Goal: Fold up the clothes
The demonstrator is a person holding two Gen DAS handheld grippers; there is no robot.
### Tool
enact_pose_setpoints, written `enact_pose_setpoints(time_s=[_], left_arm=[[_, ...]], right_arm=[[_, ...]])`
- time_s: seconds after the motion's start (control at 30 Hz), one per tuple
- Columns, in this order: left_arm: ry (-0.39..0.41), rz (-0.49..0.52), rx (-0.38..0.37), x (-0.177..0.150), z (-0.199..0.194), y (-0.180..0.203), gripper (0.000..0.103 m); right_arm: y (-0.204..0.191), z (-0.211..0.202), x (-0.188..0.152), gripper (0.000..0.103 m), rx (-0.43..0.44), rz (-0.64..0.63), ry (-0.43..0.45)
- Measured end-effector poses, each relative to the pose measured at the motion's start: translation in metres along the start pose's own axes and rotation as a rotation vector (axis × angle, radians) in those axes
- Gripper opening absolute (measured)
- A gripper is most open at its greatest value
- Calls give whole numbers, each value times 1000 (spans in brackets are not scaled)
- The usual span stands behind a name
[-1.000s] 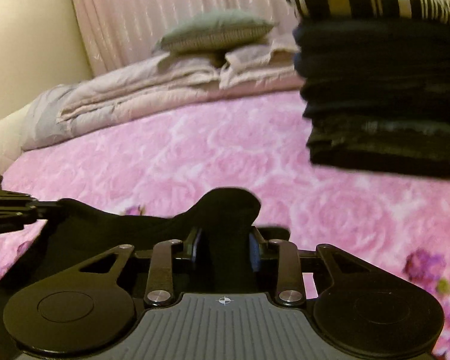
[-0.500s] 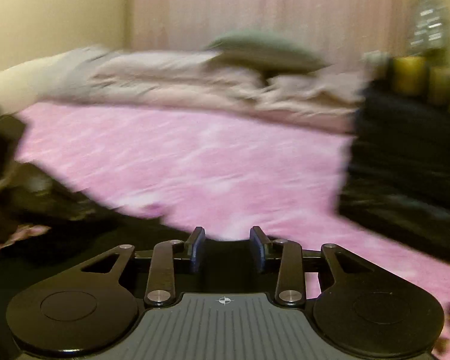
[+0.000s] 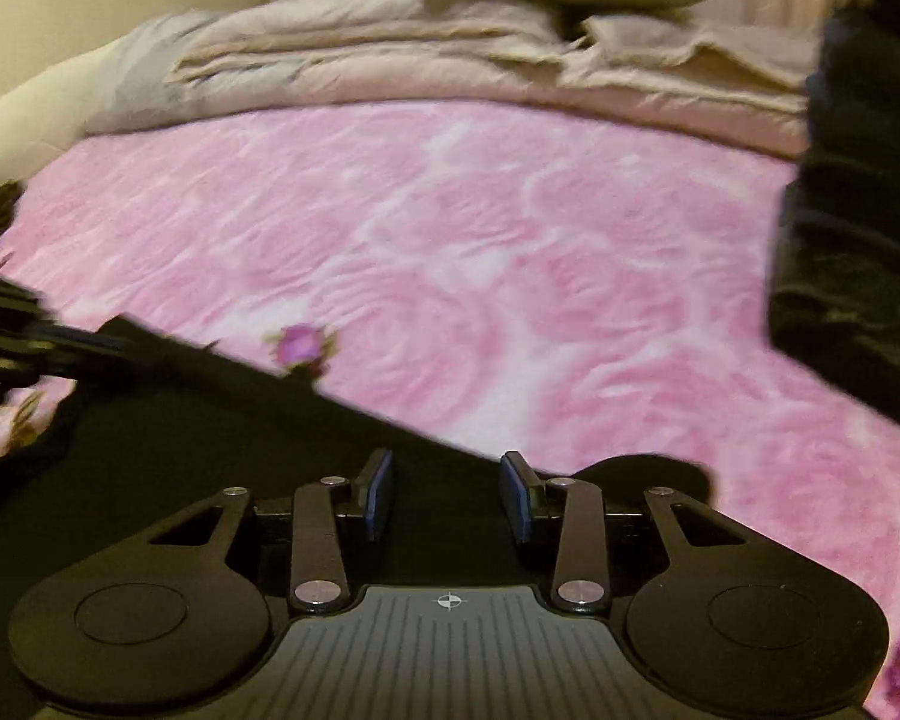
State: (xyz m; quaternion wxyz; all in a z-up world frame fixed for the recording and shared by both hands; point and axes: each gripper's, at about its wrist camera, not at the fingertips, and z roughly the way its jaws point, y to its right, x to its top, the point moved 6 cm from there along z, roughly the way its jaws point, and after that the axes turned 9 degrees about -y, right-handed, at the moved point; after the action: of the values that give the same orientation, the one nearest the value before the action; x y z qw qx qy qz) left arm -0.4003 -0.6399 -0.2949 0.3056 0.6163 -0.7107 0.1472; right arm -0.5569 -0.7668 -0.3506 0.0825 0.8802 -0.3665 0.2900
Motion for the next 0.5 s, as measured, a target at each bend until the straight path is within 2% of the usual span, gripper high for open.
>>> enact_pose_setpoints(time_s=[0.07, 0.13, 0.2, 0.27, 0.3, 0.37, 0.43, 0.5], left_arm=[[6, 11, -27, -1, -11, 9, 3], [-17, 55, -61, -4, -10, 26, 4], [-69, 105, -77, -11, 5, 40, 5], [-133, 145, -58, -20, 26, 46, 8], [-152, 167, -37, -25, 37, 49, 7], [-143, 190, -21, -26, 39, 52, 6], [-152, 196, -12, -24, 36, 54, 6], [-152, 215, 10, -20, 29, 57, 7]], right_arm=[[10, -18, 1, 37, -21, 71, 63], [15, -44, -5, 37, 6, 137, 120], [10, -67, -19, 40, 67, 141, 140], [2, -76, -40, 67, 126, 99, 87], [2, -77, -53, 76, 103, 83, 54], [7, -76, -81, 76, 14, 54, -14], [24, -93, -110, 76, 52, 192, 31], [38, -114, -136, 76, 109, 346, 115]])
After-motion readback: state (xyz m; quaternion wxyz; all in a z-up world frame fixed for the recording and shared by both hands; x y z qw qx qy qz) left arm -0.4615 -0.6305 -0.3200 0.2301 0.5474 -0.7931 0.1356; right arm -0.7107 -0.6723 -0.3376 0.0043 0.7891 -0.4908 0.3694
